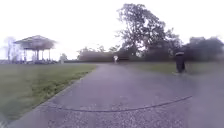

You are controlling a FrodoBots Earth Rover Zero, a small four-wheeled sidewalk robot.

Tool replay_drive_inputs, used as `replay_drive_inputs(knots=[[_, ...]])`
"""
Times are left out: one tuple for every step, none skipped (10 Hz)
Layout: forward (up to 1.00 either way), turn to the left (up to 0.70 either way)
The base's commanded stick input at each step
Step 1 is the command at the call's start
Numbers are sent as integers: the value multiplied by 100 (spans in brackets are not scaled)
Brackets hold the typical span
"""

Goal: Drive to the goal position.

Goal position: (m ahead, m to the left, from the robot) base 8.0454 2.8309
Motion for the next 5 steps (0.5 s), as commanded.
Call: replay_drive_inputs(knots=[[70, 0], [70, 0], [70, 0], [70, 0], [70, 0]])
